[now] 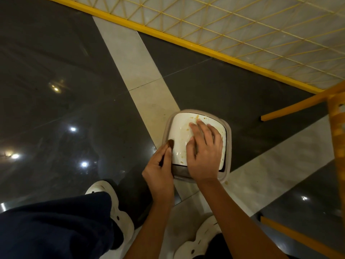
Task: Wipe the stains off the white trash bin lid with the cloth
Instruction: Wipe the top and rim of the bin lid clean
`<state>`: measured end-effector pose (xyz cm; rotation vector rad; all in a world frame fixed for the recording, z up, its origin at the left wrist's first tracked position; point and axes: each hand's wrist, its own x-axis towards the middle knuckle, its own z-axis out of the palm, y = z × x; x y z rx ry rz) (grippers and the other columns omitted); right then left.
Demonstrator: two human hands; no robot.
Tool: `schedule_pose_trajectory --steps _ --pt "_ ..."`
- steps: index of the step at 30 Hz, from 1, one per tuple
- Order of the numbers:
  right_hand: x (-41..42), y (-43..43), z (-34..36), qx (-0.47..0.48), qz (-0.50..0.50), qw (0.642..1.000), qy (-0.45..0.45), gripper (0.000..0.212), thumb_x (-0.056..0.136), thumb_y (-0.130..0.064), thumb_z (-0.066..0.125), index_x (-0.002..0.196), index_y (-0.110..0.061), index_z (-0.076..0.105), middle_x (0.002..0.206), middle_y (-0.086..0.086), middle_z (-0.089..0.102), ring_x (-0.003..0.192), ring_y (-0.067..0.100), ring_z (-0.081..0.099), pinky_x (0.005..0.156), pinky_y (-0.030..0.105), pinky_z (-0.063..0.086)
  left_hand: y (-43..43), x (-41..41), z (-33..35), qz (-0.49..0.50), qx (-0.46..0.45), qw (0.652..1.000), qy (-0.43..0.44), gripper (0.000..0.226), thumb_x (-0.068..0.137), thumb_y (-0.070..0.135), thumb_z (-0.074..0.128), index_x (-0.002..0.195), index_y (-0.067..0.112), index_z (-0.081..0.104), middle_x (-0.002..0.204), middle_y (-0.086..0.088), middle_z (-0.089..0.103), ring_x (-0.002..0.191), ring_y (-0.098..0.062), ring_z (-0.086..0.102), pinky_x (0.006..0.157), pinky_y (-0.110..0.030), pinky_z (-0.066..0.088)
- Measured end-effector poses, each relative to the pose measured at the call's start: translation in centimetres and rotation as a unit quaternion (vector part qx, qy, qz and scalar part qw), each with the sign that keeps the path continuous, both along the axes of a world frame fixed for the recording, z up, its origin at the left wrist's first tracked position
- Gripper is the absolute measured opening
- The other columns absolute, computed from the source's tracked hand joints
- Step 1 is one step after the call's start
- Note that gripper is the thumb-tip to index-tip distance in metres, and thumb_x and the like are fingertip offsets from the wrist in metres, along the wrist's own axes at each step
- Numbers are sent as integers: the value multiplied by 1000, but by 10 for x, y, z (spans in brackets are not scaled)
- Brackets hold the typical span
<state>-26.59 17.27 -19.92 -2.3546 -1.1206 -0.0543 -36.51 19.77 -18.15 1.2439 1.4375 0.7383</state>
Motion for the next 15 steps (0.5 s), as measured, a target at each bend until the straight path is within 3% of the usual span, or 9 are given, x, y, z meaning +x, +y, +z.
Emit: schedule_pose_trajectory --steps 3,6,11,15 --pt "1 0 0 4 -2 1000 3 43 92 -32 35 126 -17 56 133 6 55 122 30 47 97 53 41 -12 -2 8 -22 53 998 -2 33 81 35 55 110 22 60 108 -3 67 96 -10 64 84 -19 52" --pt "0 0 1 6 -4 1000 4 42 92 -33 35 125 -17 56 132 6 55 121 29 46 95 54 43 -25 -10 6 -59 122 991 15 29 81 23 59 109 15 58 106 -1 64 99 -5 60 86 -9 46" --pt "0 1 0 5 -6 1000 -1 43 92 -33 35 126 -17 56 132 6 55 121 29 45 96 54 42 14 3 -2 -4 -19 1000 20 24 86 18 59 110 19 62 99 7 64 82 7 58 81 -15 48" --pt "1 1 -1 8 -8 1000 -2 42 91 -32 37 125 -17 56 131 6 56 121 30 46 95 54 43 2 3 7 -15 12 1000 22 26 85 22 59 111 19 61 103 6 63 93 -7 62 84 -23 51"
